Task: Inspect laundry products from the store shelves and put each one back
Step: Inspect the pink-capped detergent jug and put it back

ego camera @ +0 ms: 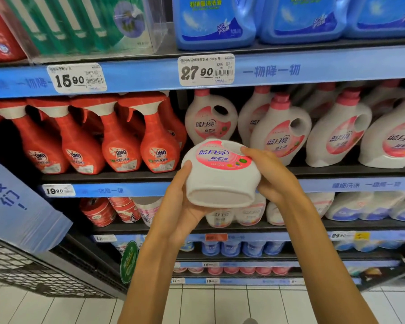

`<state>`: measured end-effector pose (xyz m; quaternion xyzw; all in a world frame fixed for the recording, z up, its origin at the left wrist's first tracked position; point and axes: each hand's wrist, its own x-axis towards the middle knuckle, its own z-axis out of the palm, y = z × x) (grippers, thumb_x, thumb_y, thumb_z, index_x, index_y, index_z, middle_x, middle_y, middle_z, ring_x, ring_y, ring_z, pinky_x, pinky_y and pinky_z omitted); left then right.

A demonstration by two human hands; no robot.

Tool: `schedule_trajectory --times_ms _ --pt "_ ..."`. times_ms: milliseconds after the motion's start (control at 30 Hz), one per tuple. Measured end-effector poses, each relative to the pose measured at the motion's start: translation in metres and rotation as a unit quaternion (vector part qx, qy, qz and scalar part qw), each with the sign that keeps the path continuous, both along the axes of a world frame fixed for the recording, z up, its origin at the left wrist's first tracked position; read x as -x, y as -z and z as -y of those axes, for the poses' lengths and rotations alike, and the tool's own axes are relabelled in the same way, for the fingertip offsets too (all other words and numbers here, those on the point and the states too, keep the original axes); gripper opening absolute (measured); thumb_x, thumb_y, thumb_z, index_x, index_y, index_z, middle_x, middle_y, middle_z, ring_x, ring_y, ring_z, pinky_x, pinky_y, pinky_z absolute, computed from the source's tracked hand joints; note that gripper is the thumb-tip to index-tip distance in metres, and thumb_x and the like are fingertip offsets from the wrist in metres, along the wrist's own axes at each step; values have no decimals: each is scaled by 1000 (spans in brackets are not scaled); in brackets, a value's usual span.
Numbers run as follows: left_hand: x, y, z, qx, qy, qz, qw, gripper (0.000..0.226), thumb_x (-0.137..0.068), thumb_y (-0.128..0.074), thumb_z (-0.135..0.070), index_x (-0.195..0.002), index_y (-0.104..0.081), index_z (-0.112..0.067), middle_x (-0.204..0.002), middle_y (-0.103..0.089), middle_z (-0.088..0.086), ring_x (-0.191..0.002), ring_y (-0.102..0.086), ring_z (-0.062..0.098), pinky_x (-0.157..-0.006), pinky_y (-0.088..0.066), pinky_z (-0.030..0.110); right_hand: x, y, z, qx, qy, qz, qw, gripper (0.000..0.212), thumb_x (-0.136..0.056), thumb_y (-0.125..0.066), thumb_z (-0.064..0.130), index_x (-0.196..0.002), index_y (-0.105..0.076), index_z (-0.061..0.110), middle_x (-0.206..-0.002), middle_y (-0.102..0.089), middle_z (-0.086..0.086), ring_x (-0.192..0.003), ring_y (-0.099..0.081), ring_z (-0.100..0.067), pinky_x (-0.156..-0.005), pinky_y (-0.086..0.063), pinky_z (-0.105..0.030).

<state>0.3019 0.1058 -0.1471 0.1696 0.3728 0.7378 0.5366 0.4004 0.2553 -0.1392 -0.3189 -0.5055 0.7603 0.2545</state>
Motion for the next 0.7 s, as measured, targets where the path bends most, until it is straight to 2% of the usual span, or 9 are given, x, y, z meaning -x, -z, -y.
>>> schedule_trajectory --times_ms 133,233,333,367,467,567,700 --pt "2 -3 4 16 45 -51 998 45 -83 -52 -41 -121 -58 -16 -115 -70 10 -102 -69 24 -70 -60 39 -4 2 -5 32 -27 7 999 18 -97 -50 17 -93 -64 7 -79 -75 -9 -68 -69 -18 -65 -58 -32" --pt "6 1 3 74 42 -110 990 41 -77 -56 -43 -112 -62 -21 -107 -73 6 -97 -70 20 -74 -60 41 -5 3 -4 -18 -24 -8 1000 20 -99 -48 21 -100 -66 13 -84 -75 -7 -69 -71 -16 -62 -58 -30" --pt "9 8 2 138 21 -194 971 40 -77 -63 -45 -108 -67 -21 -105 -74 3 -107 -66 25 -100 -47 50 -6 4 -1 -114 -3 -38 993 23 -98 -50 25 -115 -63 16 -96 -75 -5 -82 -72 -16 -68 -59 -29" --pt "9 10 2 140 20 -218 966 45 -73 -65 -48 -109 -66 -22 -106 -74 2 -109 -65 25 -102 -45 51 -6 3 1 -146 9 -44 988 26 -97 -51 26 -120 -61 16 -101 -74 -6 -88 -71 -18 -73 -59 -30" --pt "12 16 2 119 23 -242 963 54 -62 -74 -47 -110 -66 -24 -107 -74 -1 -103 -68 16 -91 -53 42 -8 1 5 -220 18 -59 973 33 -93 -55 31 -122 -60 17 -108 -72 -4 -96 -70 -19 -74 -58 -28" --pt "19 24 2 94 26 -234 967 61 -60 -79 -37 -116 -63 -19 -108 -73 1 -102 -69 16 -80 -58 29 -11 2 9 -243 -7 -74 967 40 -85 -60 35 -120 -62 15 -107 -71 -7 -95 -69 -22 -72 -57 -28" --pt "25 33 -2 75 7 -306 949 55 -65 -79 -24 -116 -61 -19 -108 -73 -3 -103 -68 11 -77 -54 19 -18 4 8 -290 -40 -99 951 28 -81 -64 25 -109 -65 25 -98 -72 10 -91 -67 -7 -72 -53 -19"
